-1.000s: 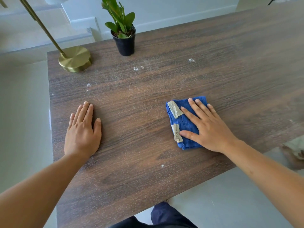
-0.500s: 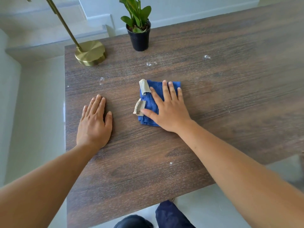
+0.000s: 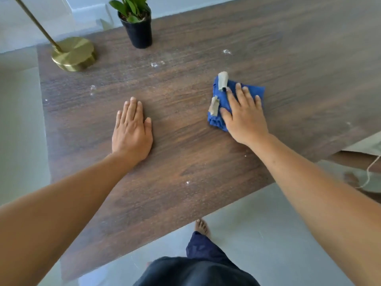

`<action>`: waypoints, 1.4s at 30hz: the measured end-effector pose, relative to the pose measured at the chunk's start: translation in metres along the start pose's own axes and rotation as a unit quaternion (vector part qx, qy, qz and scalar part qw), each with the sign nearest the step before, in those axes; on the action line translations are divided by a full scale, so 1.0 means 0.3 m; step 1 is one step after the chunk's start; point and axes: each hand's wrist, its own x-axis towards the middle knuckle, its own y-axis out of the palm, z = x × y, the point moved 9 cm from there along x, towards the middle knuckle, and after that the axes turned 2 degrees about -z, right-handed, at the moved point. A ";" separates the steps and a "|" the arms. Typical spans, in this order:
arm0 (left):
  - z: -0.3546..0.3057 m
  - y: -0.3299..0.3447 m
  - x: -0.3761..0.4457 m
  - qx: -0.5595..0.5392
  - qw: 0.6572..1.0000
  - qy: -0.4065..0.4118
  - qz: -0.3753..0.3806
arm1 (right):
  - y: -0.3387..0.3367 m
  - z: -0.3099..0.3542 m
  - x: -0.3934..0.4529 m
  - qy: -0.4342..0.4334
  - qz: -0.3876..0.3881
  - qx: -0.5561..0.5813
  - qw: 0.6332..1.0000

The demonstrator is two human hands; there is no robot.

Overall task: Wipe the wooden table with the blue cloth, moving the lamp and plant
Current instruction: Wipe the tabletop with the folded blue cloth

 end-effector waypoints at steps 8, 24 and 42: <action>-0.057 0.029 0.017 0.006 1.000 0.015 0.003 | 0.003 -0.208 -0.321 0.024 0.002 -0.028 0.999; -0.059 0.027 0.013 0.005 1.000 0.018 -0.005 | -0.020 -0.305 -0.222 0.123 0.029 -0.036 0.991; 0.267 -0.111 -0.179 -0.007 0.999 -0.025 -0.020 | 0.080 0.394 -0.489 -0.161 0.006 -0.019 0.987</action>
